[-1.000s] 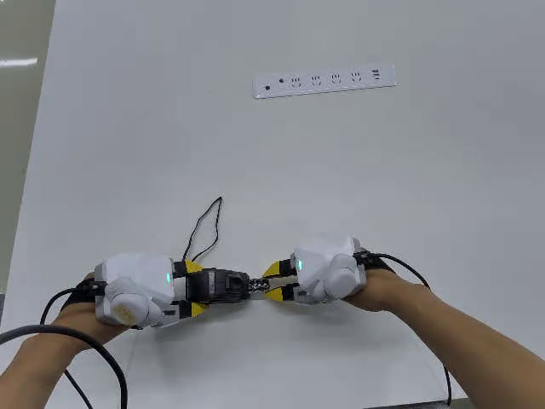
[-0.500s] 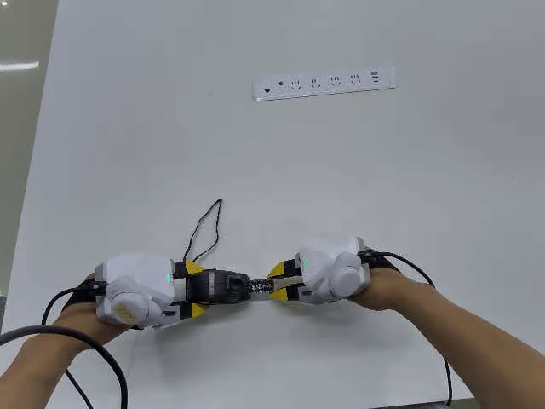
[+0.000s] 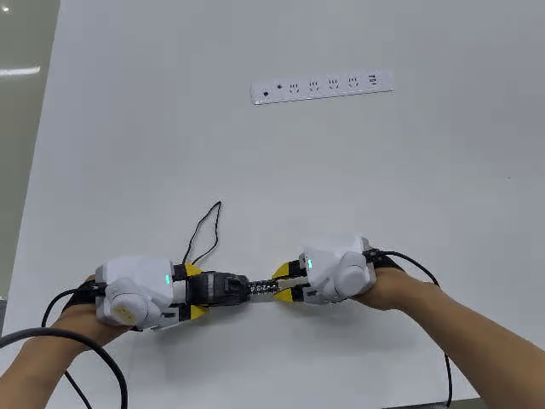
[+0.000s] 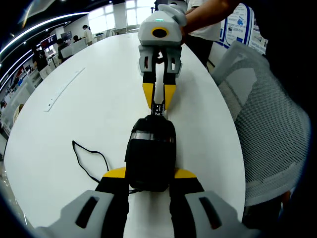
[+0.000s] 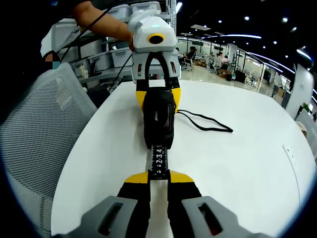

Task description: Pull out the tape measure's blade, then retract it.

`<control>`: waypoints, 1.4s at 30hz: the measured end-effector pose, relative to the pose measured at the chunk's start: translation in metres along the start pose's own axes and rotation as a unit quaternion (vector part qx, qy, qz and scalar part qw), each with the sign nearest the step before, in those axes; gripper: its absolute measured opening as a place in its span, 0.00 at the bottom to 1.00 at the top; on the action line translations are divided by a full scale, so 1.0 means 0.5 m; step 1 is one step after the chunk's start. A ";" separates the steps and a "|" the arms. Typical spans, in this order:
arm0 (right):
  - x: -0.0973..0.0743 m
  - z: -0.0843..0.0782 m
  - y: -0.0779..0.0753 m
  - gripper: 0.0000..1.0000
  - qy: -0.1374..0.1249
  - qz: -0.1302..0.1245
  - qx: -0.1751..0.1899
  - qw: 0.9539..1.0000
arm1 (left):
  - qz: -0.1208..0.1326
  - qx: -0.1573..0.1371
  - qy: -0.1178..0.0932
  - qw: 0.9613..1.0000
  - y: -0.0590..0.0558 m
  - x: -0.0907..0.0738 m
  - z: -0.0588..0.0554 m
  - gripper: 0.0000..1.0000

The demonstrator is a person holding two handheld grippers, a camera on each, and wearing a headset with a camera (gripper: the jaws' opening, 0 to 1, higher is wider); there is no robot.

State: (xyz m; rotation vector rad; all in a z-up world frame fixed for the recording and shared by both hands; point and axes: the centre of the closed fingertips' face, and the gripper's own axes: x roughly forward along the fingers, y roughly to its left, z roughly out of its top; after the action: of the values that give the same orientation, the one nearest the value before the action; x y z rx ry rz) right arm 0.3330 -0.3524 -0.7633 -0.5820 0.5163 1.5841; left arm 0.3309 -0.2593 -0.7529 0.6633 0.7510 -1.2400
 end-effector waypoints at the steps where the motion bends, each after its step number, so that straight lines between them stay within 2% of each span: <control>1: 0.000 0.000 0.000 0.09 0.000 0.000 0.000 1.000 | 0.000 0.000 0.000 1.000 0.000 0.000 0.000 0.27; 42: -0.025 -0.021 0.000 0.09 0.008 0.002 0.003 1.000 | 0.000 -0.001 0.000 1.000 -0.001 0.002 0.001 0.27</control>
State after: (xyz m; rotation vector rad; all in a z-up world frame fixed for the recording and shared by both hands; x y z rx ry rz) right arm 0.3345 -0.3687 -0.7631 -0.5893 0.5342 1.5821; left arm 0.3307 -0.2601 -0.7535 0.6615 0.7532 -1.2394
